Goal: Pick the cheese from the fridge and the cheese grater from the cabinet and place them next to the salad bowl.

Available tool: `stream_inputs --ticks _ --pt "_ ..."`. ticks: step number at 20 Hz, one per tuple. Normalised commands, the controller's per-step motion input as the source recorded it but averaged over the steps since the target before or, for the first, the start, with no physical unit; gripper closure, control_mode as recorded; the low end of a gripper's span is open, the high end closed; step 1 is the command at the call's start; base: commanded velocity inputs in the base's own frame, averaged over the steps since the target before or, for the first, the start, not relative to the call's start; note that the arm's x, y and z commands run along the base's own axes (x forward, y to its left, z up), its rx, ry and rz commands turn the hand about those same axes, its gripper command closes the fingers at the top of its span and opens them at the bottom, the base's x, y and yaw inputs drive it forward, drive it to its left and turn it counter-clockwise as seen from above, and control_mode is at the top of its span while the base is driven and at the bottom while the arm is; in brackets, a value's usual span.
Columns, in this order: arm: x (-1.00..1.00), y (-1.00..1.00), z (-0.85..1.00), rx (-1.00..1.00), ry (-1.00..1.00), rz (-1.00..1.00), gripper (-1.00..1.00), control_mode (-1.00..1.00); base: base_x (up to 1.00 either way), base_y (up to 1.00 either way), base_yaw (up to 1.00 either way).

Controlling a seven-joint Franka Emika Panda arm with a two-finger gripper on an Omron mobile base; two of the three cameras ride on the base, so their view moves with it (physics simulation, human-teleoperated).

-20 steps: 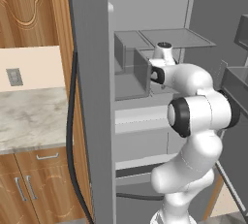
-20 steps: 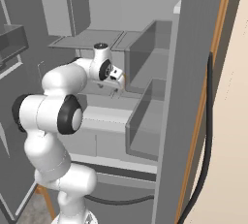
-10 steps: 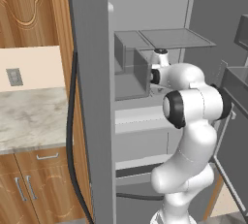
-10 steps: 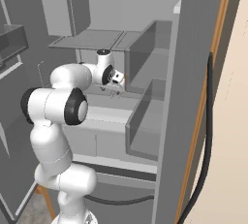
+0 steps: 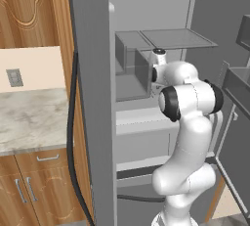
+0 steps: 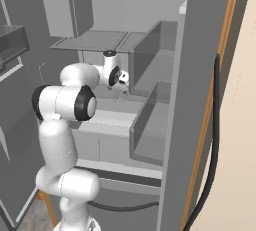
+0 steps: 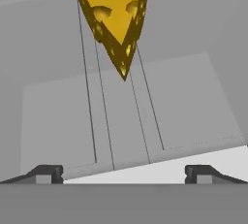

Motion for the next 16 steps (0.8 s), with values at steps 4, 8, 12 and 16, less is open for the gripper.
stream_inputs --ticks 4,8,12,16 --pt "0.49 -0.03 -0.13 0.0 0.0 0.01 -1.0 -1.0 0.0 0.0 0.0" --pt "0.4 0.0 -0.14 0.0 0.0 0.01 -1.0 -1.0 0.0 0.0 0.0" --pt "0.33 0.0 0.0 0.0 0.0 0.01 -1.0 -1.0 0.0 0.0 0.0" --pt "0.42 0.0 -0.04 0.0 -0.03 0.0 -1.0 -1.0 0.0 0.0 0.0"
